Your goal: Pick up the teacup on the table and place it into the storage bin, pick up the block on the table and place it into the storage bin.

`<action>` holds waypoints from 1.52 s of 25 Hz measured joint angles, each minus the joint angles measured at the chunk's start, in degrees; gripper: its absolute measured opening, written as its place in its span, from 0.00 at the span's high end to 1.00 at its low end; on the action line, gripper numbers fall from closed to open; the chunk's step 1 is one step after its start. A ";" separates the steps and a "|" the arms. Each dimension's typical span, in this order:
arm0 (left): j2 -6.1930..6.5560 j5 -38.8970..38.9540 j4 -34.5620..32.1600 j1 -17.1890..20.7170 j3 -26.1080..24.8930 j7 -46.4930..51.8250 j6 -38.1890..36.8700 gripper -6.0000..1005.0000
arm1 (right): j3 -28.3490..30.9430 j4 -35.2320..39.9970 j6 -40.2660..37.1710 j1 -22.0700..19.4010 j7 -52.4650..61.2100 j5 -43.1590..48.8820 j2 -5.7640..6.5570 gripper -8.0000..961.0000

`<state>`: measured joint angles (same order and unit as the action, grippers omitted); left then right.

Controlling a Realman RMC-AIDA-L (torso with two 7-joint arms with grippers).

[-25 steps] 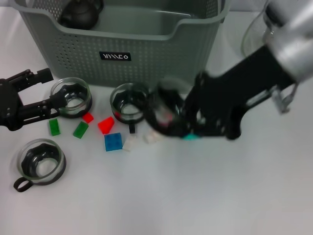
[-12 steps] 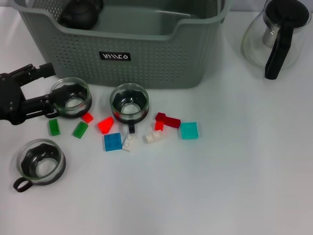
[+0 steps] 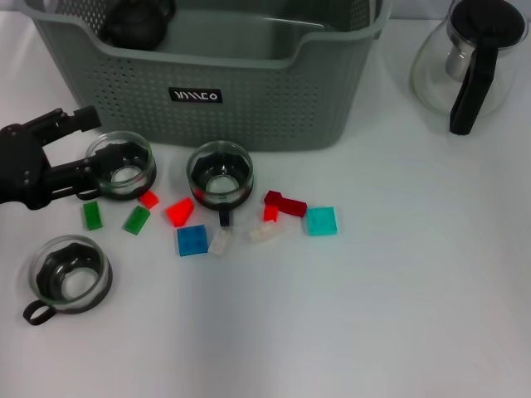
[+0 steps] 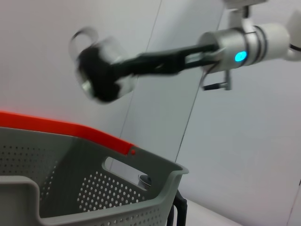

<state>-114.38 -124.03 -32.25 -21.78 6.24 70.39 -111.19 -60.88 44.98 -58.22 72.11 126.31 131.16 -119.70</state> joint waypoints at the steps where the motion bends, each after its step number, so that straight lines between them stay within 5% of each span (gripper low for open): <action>1: -0.08 0.01 0.00 0.00 -0.02 0.00 0.00 0.15 | -0.09 -3.62 2.80 2.60 0.36 3.20 -0.30 0.93; 7: -0.56 0.54 0.00 -0.02 -0.18 0.02 0.24 0.15 | -6.93 -19.64 19.92 8.67 0.46 4.72 -1.22 0.93; 12: -0.56 0.65 0.56 -0.21 -0.19 0.00 0.39 0.15 | -14.95 -26.98 27.68 9.25 -0.13 -1.66 -1.70 0.93; 25: -0.62 0.65 1.24 -0.46 0.01 -0.39 0.54 0.15 | -20.75 -27.57 28.20 3.02 -0.12 -7.52 -1.60 0.90; 38: -0.68 0.63 1.24 -0.63 -0.05 -0.43 0.54 0.15 | -20.50 -27.51 27.57 2.87 0.21 -7.49 -1.26 0.83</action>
<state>-115.05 -123.40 -31.02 -22.41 6.20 69.96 -110.65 -81.38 17.48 -30.65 74.98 126.53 123.67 -120.96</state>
